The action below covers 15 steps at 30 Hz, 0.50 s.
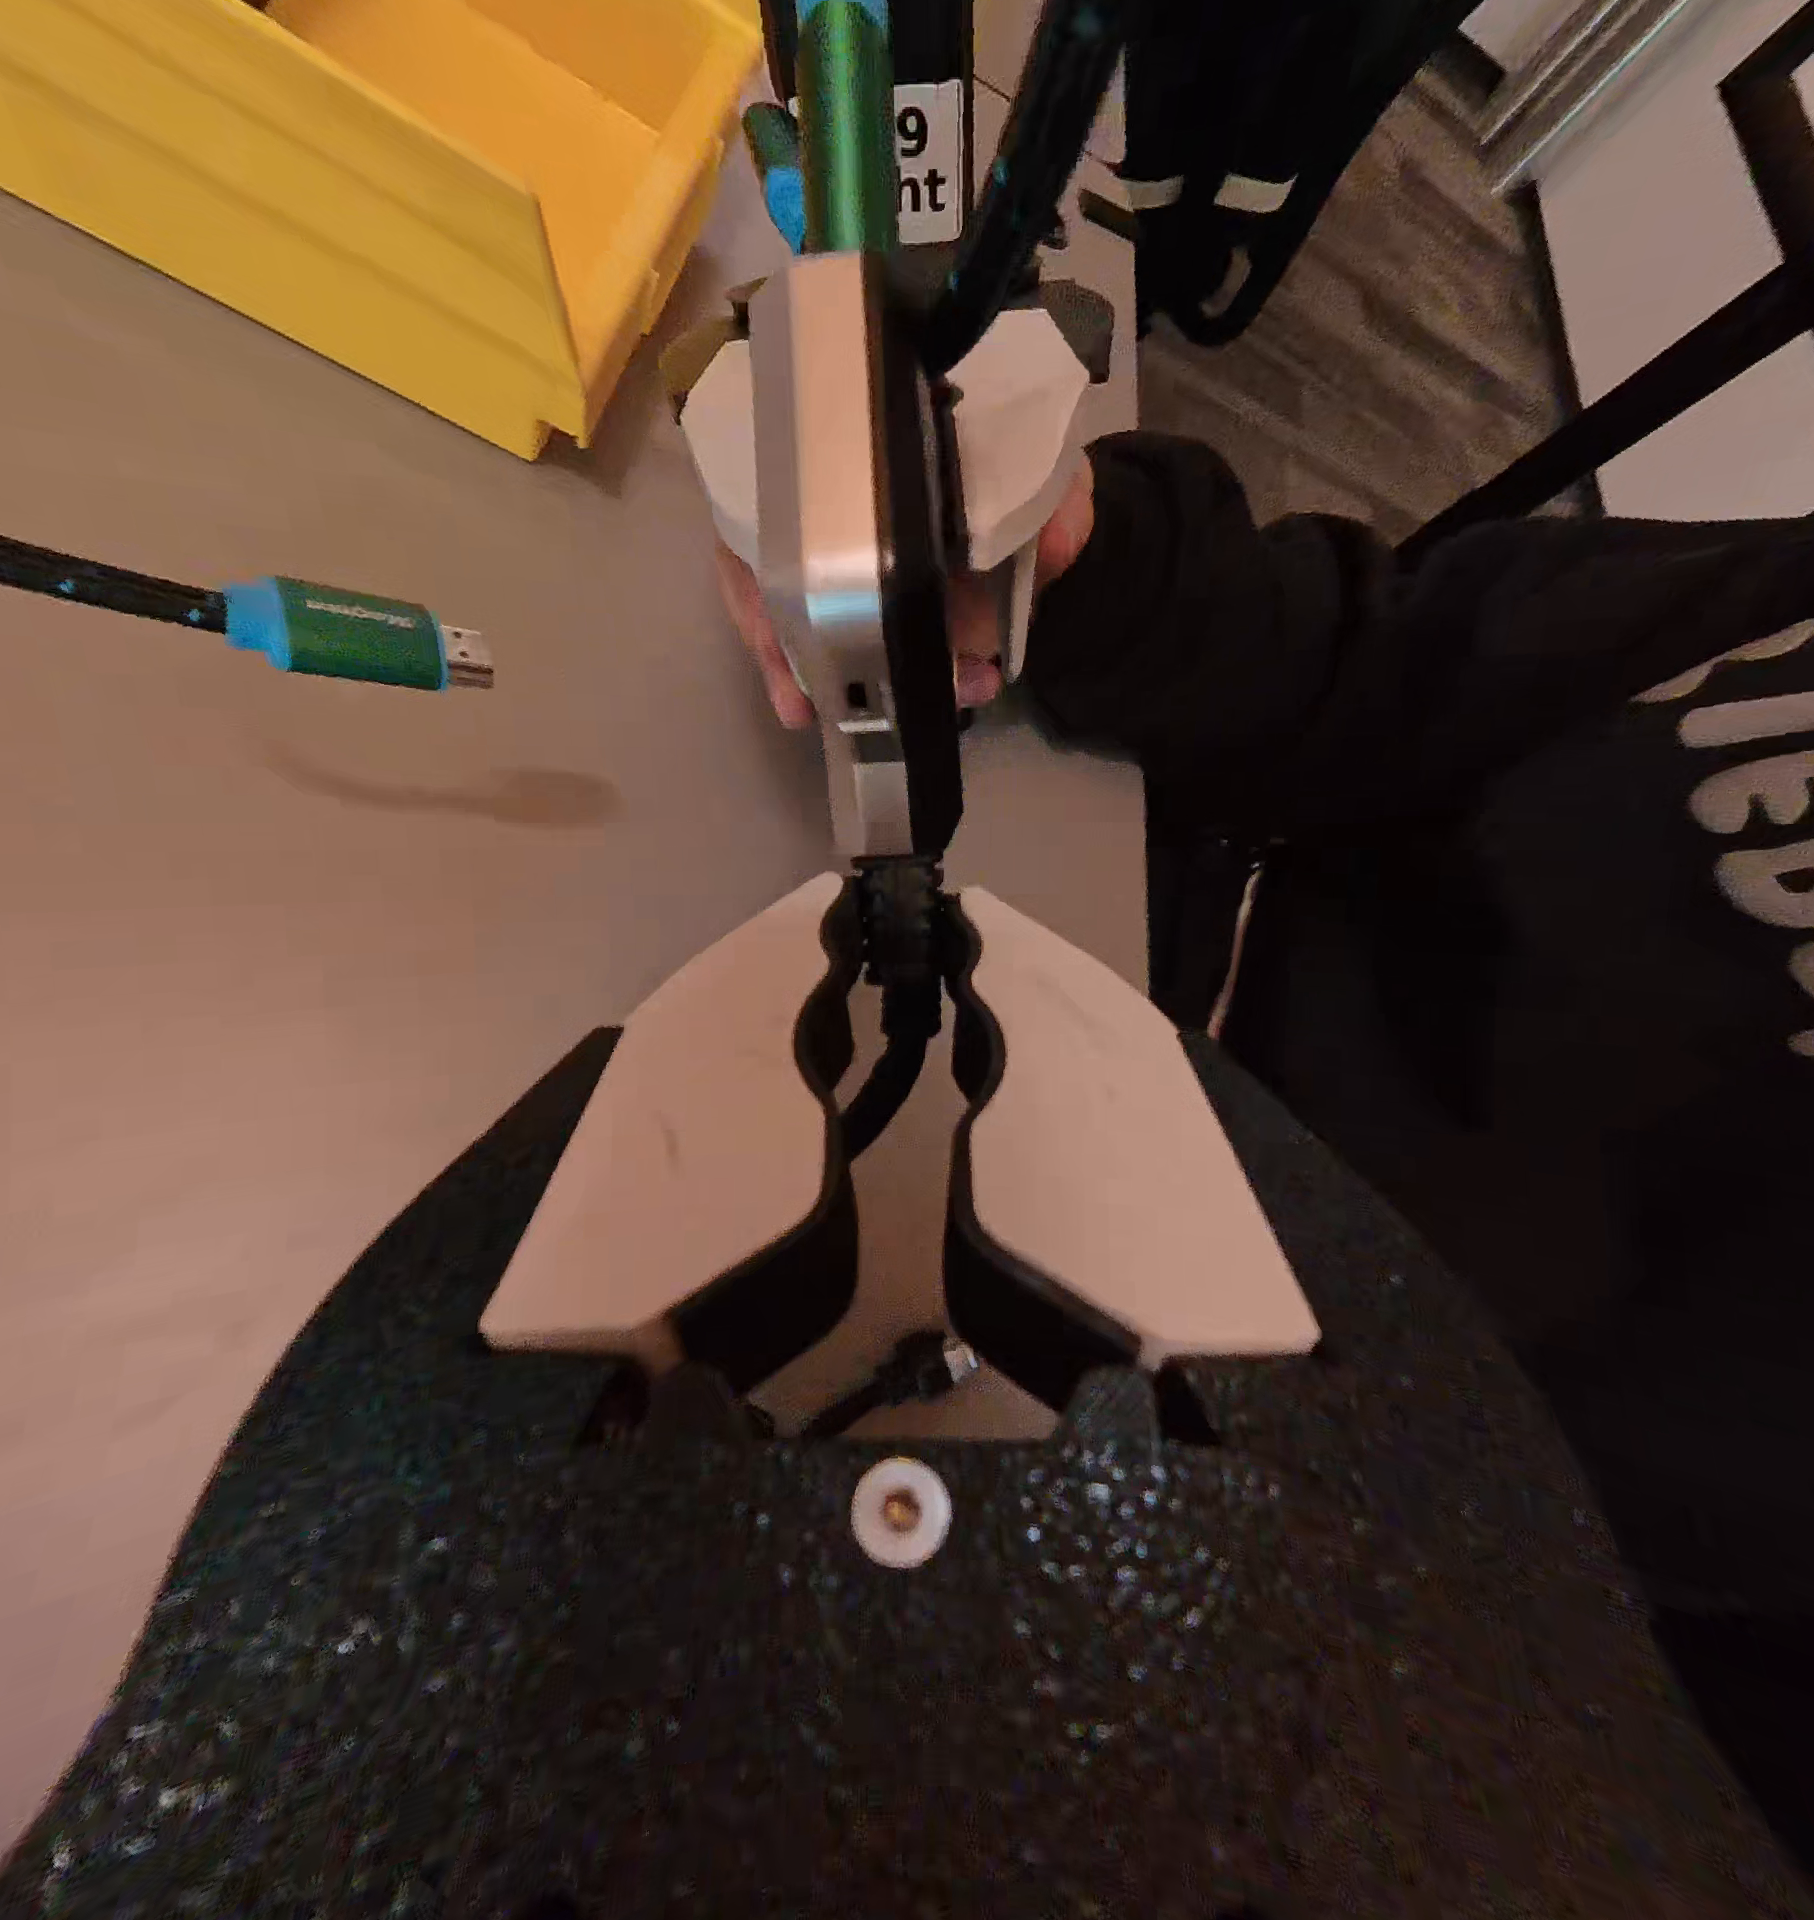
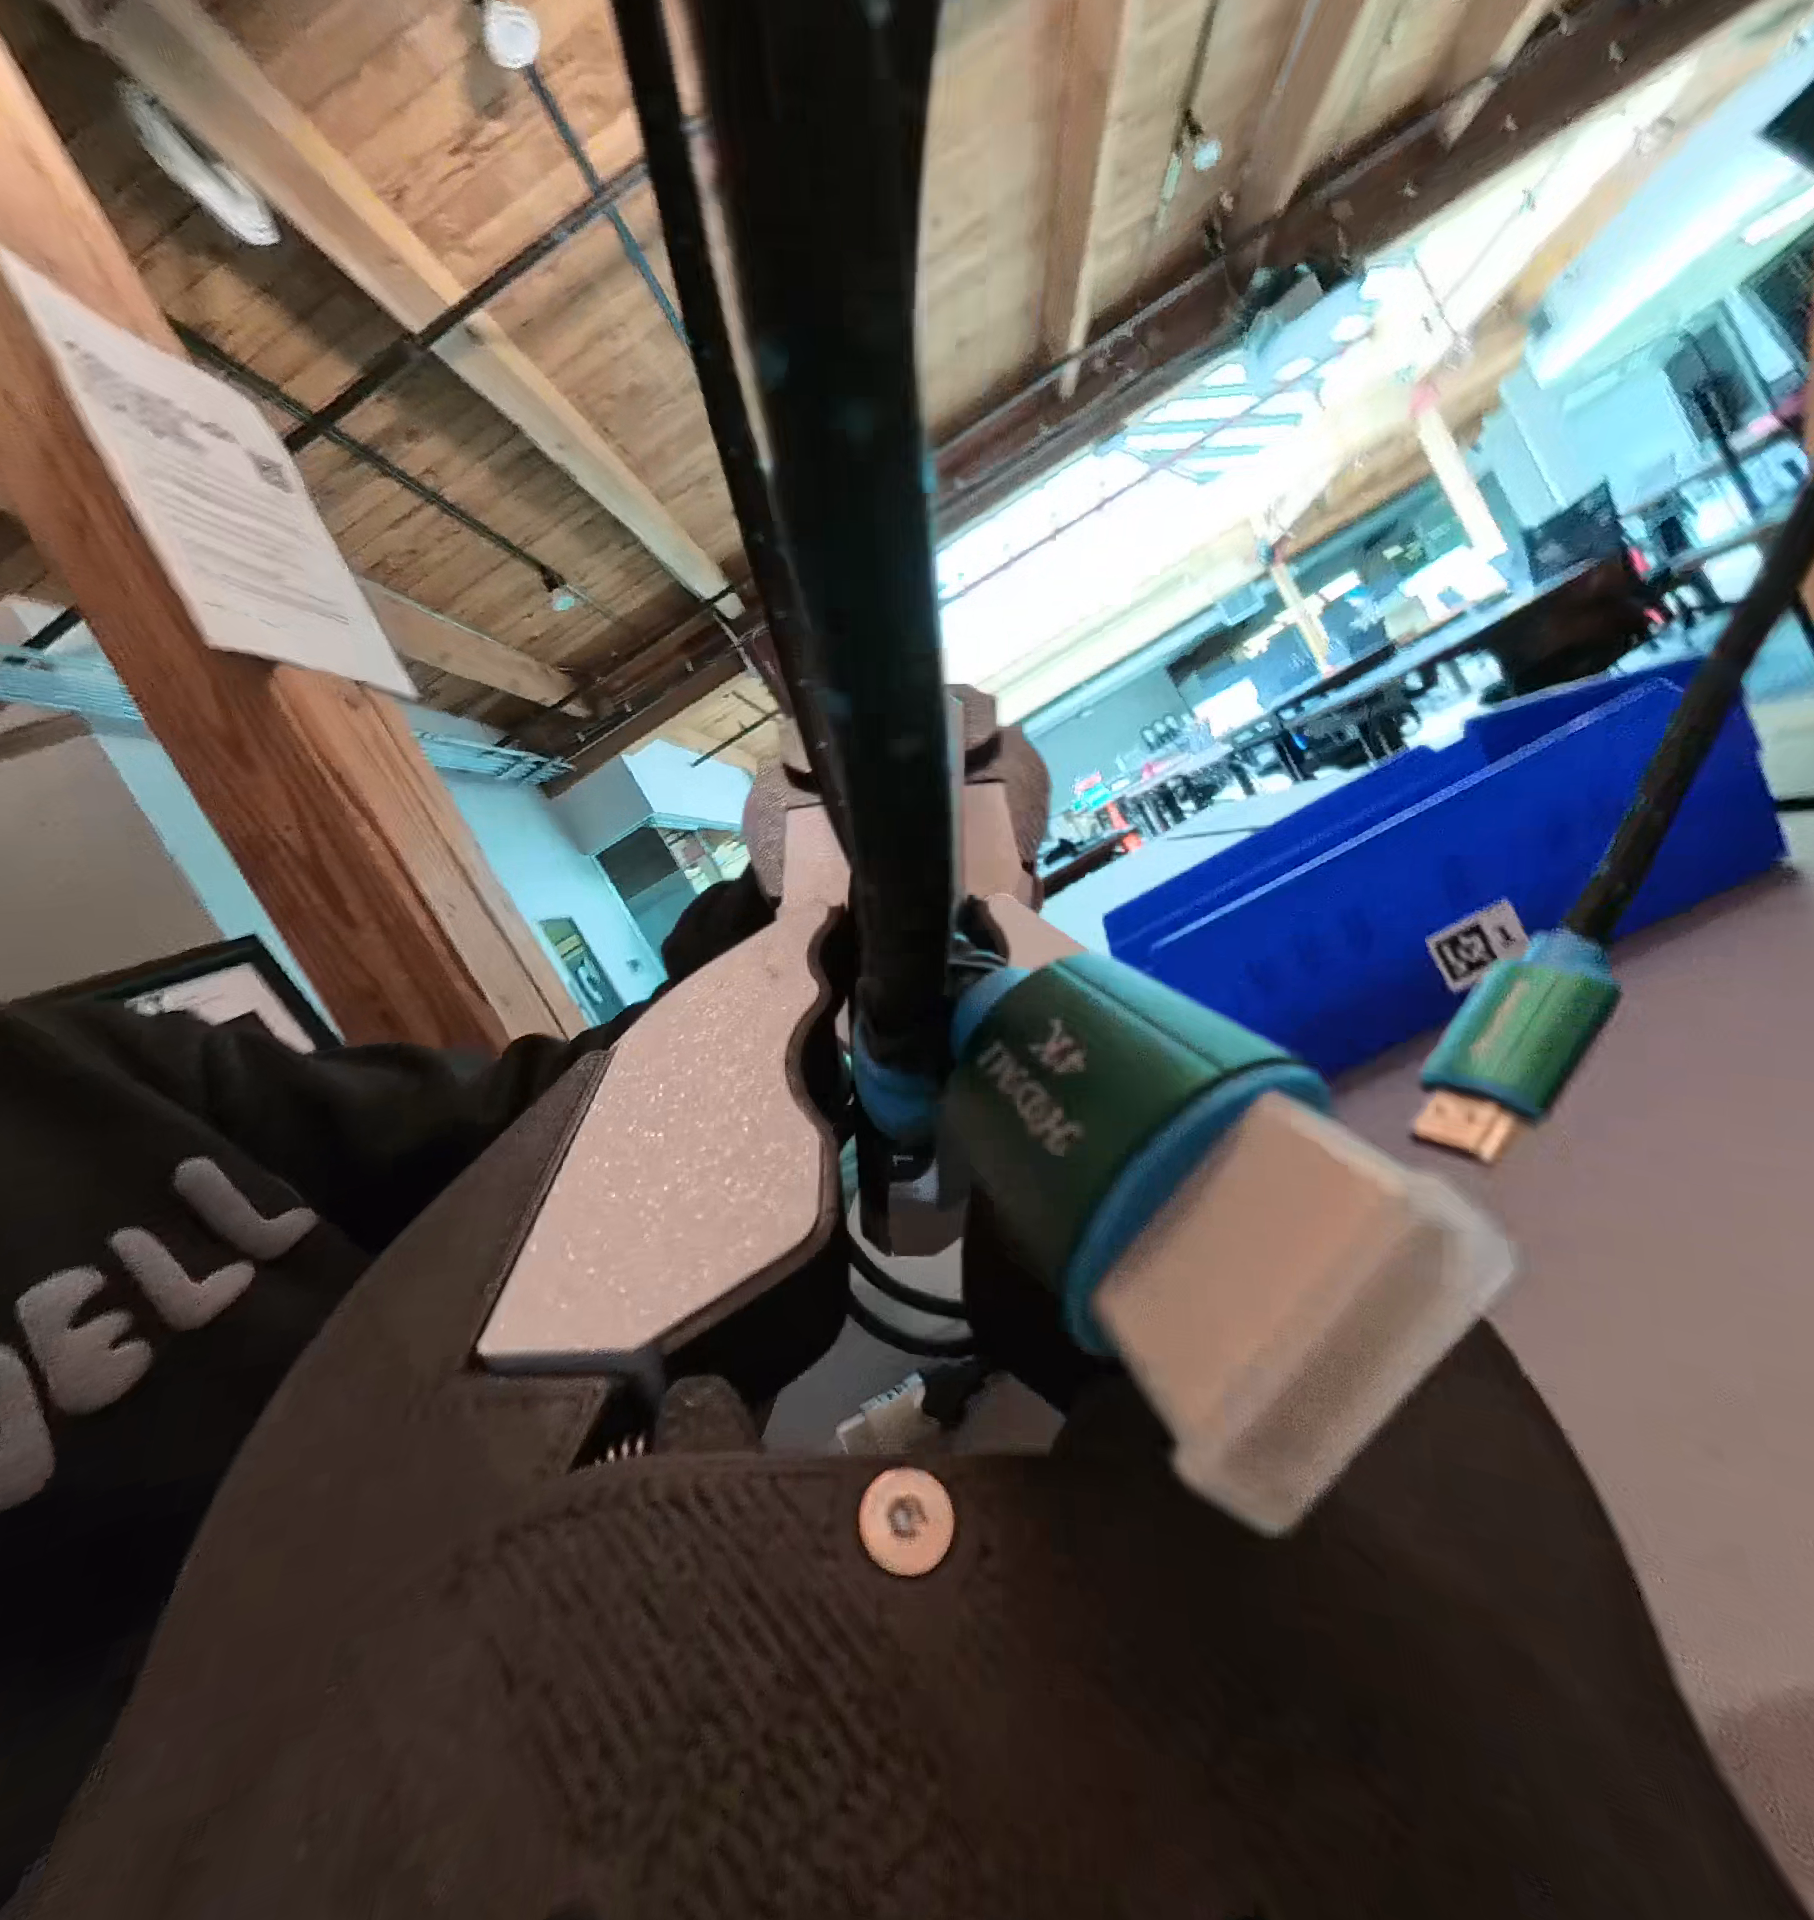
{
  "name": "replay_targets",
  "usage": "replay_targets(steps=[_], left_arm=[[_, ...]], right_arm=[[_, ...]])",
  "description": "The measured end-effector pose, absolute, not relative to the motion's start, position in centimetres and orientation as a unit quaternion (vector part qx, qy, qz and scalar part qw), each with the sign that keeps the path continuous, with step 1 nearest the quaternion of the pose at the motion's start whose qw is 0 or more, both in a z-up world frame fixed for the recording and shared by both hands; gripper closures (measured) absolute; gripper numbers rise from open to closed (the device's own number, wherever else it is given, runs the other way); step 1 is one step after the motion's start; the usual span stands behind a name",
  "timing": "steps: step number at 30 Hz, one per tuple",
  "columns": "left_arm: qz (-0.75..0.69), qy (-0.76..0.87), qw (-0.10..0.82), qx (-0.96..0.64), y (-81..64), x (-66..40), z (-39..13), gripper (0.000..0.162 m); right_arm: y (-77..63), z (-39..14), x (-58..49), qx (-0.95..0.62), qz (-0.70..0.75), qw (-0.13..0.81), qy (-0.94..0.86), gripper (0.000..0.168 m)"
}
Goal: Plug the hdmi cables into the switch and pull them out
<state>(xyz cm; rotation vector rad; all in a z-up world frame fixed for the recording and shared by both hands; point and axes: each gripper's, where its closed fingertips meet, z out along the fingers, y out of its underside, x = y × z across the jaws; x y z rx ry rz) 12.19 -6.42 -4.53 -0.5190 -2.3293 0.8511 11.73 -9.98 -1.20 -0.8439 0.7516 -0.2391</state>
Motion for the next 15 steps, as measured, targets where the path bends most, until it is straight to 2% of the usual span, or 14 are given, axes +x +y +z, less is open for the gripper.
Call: replay_targets(steps=[4, 6, 8, 11, 13, 15], left_arm=[[0.404, -0.875, 0.155, -0.216, -7.8, 15.2, -4.6, 0.139], [0.4, -0.899, 0.076, -0.16, -7.4, 16.7, -4.1, 0.125], [0.397, -0.908, 0.013, -0.136, -6.0, 16.4, -3.1, 0.127], [0.512, -0.833, -0.088, -0.188, -5.5, 14.4, -1.2, 0.109], [0.56, -0.787, -0.159, -0.204, -5.2, 14.4, -1.5, 0.11], [0.585, -0.772, -0.164, -0.189, -4.8, 15.0, -3.3, 0.115]], right_arm=[[-11.4, -3.3, 13.6, -0.291, -0.052, 0.85, 0.437, 0.147], [-12.0, -4.3, 14.0, -0.227, -0.019, 0.856, 0.465, 0.147], [-12.1, -5.0, 14.5, -0.199, -0.002, 0.853, 0.482, 0.147], [-11.6, -5.1, 14.7, -0.193, 0.025, 0.855, 0.481, 0.147], [-11.0, -5.0, 14.8, -0.19, 0.045, 0.856, 0.478, 0.148], [-10.5, -5.0, 14.8, -0.169, 0.072, 0.862, 0.472, 0.148]])
